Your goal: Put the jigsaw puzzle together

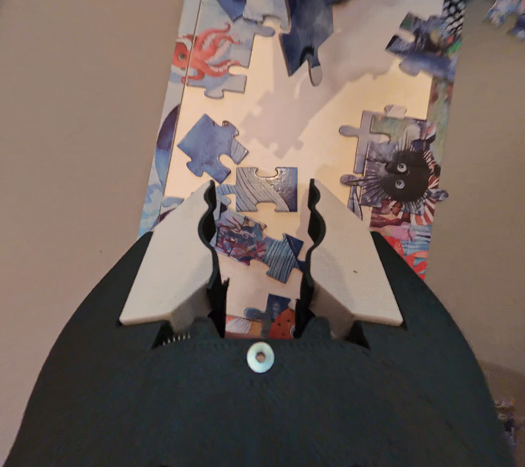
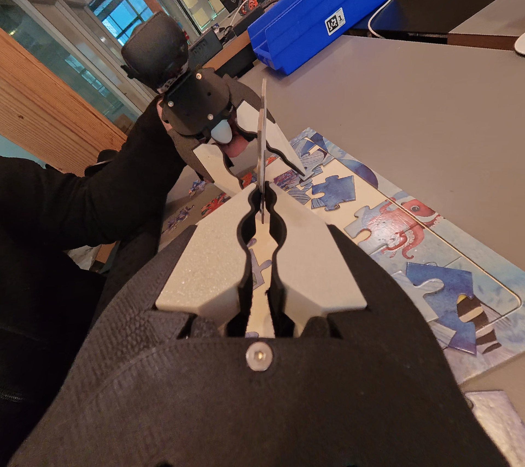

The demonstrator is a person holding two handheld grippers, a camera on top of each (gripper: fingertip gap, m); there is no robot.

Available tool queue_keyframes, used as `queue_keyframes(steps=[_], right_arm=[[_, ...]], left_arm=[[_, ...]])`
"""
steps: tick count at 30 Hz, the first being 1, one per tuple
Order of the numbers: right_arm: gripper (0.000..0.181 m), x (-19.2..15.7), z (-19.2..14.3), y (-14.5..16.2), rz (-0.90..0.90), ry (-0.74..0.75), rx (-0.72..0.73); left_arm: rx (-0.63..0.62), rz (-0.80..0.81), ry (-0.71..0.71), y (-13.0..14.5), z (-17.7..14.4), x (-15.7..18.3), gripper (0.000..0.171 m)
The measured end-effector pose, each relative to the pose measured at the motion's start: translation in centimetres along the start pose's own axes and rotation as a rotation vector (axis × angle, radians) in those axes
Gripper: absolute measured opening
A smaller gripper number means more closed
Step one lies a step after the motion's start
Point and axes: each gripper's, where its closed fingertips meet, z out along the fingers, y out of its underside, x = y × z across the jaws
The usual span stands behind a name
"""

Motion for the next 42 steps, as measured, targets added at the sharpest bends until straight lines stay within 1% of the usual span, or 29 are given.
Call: queue_keyframes(steps=[1, 3, 5, 7, 12, 17, 19, 26, 28, 31, 32, 36, 42], right_arm=[[0.0, 0.0, 0.0, 0.0, -0.001, 0.001, -0.003], [0.0, 0.0, 0.0, 0.0, -0.003, 0.002, -0.001], [0.0, -0.1, -0.1, -0.1, -0.004, 0.001, 0.002], [0.0, 0.0, -0.1, 0.0, -0.005, 0.003, 0.0], [0.0, 0.0, 0.0, 0.1, -0.01, 0.006, -0.008], [0.0, 0.1, 0.0, 0.3, -0.009, 0.007, -0.014], [0.0, 0.1, 0.0, 0.4, -0.009, 0.007, -0.021], [0.0, 0.2, 0.2, 0.9, -0.012, 0.01, -0.044], [0.0, 0.2, 0.3, 1.1, -0.011, 0.005, -0.053], [0.0, 0.2, 0.5, 1.5, -0.016, 0.005, -0.075], [0.0, 0.2, 0.5, 1.6, -0.017, 0.005, -0.08], [0.0, 0.3, 0.7, 2.0, -0.024, 0.008, -0.095], [0.0, 0.5, 1.1, 2.6, -0.036, 0.019, -0.124]], left_arm=[[-0.035, 0.009, -0.007, 0.5, 0.1, 0.1, 0.071], [-0.075, 0.029, -0.019, 1.1, 0.3, 0.2, 0.074], [-0.097, 0.036, -0.042, 1.5, 0.6, -0.2, 0.071], [-0.078, 0.026, -0.03, 1.2, 0.7, -0.1, 0.065], [-0.082, 0.035, 0.004, 1.2, 0.9, 0.6, 0.048], [-0.073, -0.004, 0.025, 1.3, 0.9, 0.6, 0.049], [-0.069, -0.004, 0.02, 1.2, 0.9, 0.5, 0.044], [-0.057, 0.007, 0.064, 1.2, 0.7, 1.1, 0.042], [-0.031, 0.019, 0.078, 0.7, 0.4, 1.5, 0.018], [-0.03, 0.018, 0.059, 0.7, 0.0, 1.2, 0.01], [-0.026, 0.013, 0.057, 0.8, -0.2, 1.0, 0.01], [0.013, -0.022, -0.005, 0.9, -2.1, -0.6, 0.021], [-0.036, -0.086, -0.075, 3.7, -3.7, -2.5, 0.042]])
